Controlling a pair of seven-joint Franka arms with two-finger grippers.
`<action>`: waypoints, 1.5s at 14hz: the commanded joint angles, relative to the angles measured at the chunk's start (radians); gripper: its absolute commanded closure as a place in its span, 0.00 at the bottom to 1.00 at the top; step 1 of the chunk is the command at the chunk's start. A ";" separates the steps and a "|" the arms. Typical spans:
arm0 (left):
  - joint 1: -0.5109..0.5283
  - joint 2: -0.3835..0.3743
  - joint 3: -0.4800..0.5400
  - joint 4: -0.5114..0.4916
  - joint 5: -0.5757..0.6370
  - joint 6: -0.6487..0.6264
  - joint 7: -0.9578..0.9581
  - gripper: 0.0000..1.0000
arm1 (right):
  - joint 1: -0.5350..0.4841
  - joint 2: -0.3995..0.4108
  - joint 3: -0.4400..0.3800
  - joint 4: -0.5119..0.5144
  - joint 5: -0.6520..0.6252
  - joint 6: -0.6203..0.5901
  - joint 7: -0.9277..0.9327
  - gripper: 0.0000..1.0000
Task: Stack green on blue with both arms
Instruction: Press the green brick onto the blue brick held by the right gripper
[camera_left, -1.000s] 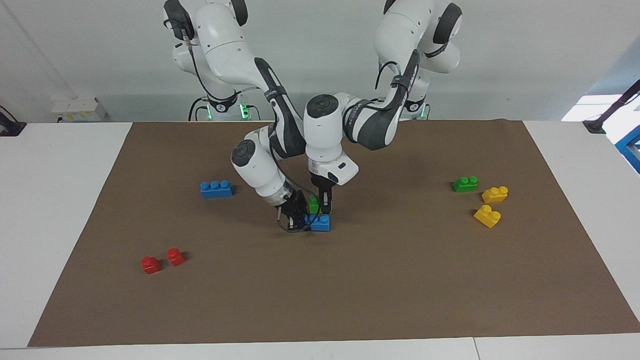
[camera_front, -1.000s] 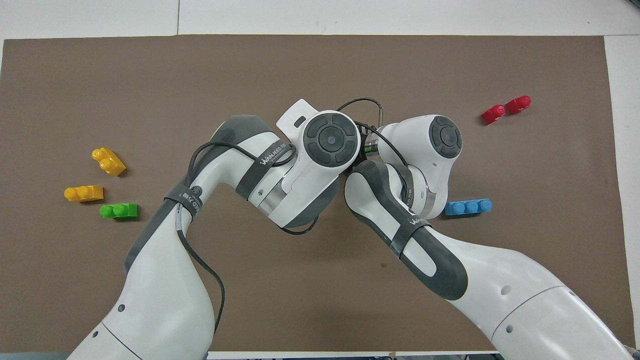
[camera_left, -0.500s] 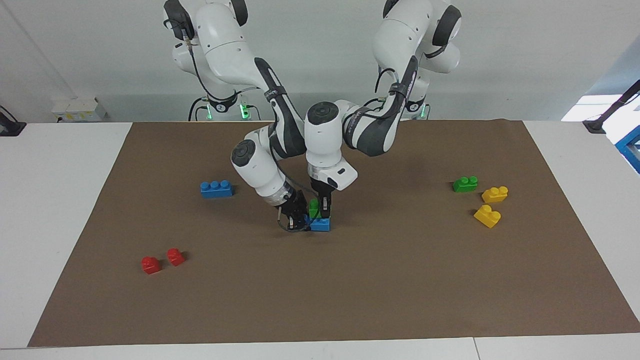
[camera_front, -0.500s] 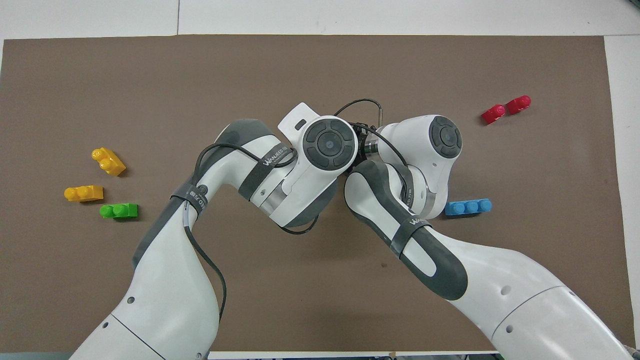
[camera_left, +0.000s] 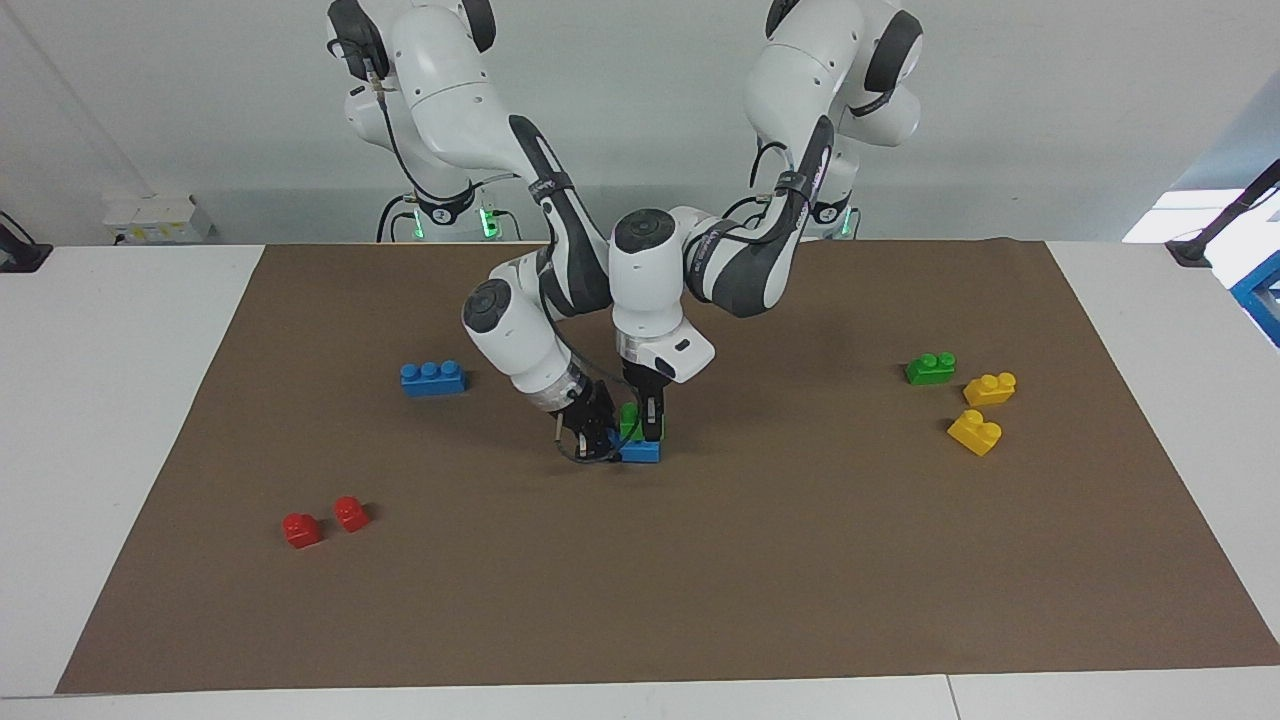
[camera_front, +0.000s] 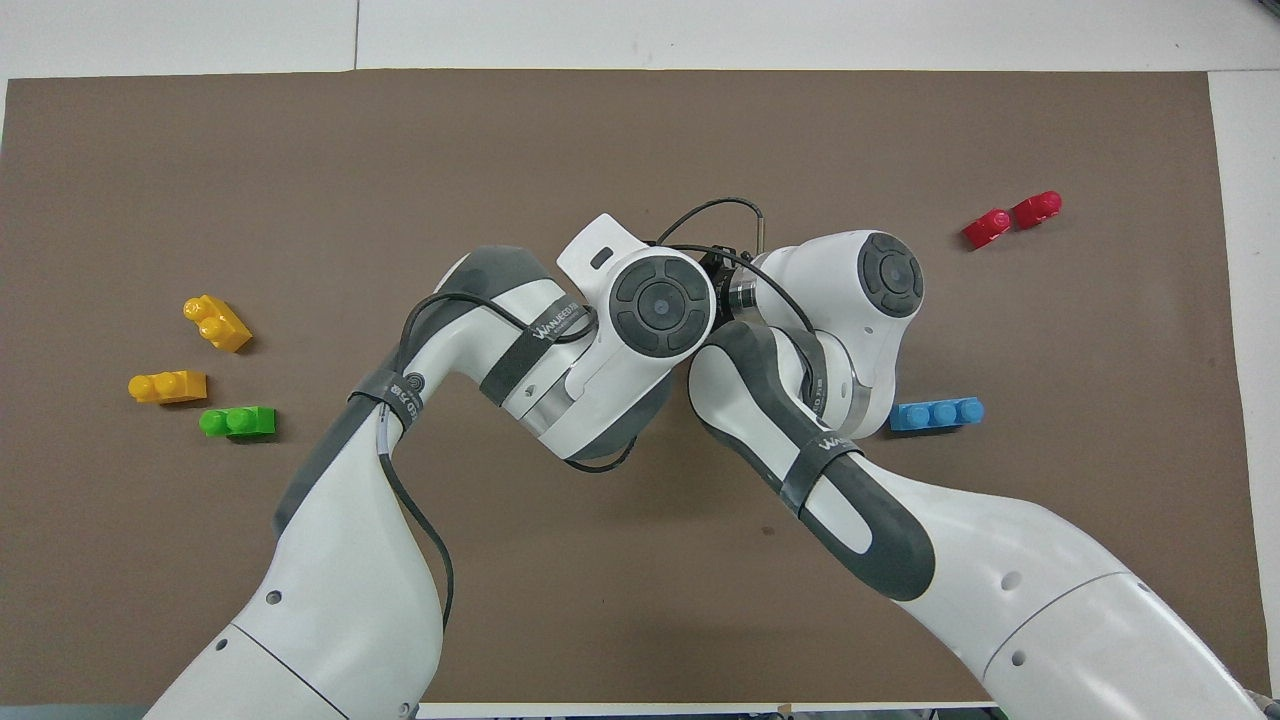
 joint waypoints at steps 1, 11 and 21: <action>-0.018 -0.005 0.018 -0.027 0.035 0.032 -0.040 1.00 | 0.012 0.011 0.001 -0.014 0.023 0.048 -0.005 1.00; -0.015 0.020 0.020 -0.048 0.052 0.071 -0.041 1.00 | 0.012 0.011 0.001 -0.014 0.023 0.048 -0.006 1.00; -0.017 0.012 0.027 -0.083 0.101 0.088 -0.034 0.00 | 0.012 0.011 0.001 -0.014 0.023 0.050 -0.008 1.00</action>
